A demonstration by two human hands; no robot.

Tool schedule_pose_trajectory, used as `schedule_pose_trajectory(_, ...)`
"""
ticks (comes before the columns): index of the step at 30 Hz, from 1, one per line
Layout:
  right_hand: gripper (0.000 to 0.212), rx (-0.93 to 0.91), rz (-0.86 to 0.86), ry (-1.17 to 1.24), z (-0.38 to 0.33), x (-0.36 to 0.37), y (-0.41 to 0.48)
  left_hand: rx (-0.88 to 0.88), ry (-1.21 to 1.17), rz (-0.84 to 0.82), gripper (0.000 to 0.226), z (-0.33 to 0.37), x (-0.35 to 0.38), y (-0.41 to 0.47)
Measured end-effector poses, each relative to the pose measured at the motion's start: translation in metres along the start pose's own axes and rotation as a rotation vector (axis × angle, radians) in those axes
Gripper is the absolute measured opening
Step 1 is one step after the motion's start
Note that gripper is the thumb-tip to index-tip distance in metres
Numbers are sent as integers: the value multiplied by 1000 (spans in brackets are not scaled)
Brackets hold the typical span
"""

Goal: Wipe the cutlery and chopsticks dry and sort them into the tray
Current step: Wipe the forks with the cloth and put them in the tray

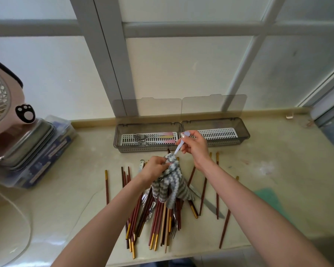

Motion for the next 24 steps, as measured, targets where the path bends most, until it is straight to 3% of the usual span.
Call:
schedule_pose_trajectory(10,3,-101,144,46,-8,1,5,-22,-149,-6,22,8,-11,-2)
schedule_pose_trajectory(15,6,-139,388,51,-18,-23,14,-48,-172,84,24,-8,-22,-8)
schedule_pose_trajectory(17,8,-132,437,115,-21,-36,17,-35,-313,106,24,-22,-26,-12)
schedule_pose_trajectory(21,5,37,241,389,-3,-24,10,49,-737,113,23,-24,-21,-6)
schedule_pose_trajectory(24,20,223,64,543,17,4,-1,123,-962,189,21,-13,-18,8)
Point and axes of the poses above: each hand's wrist, its own y-axis towards the middle knuckle, its own x-axis out of the palm, z = x × y, the point moved 1 cm from there along y, towards the middle knuckle, and after that the axes turned 10 degrees about -z, right-handed, at the moved point
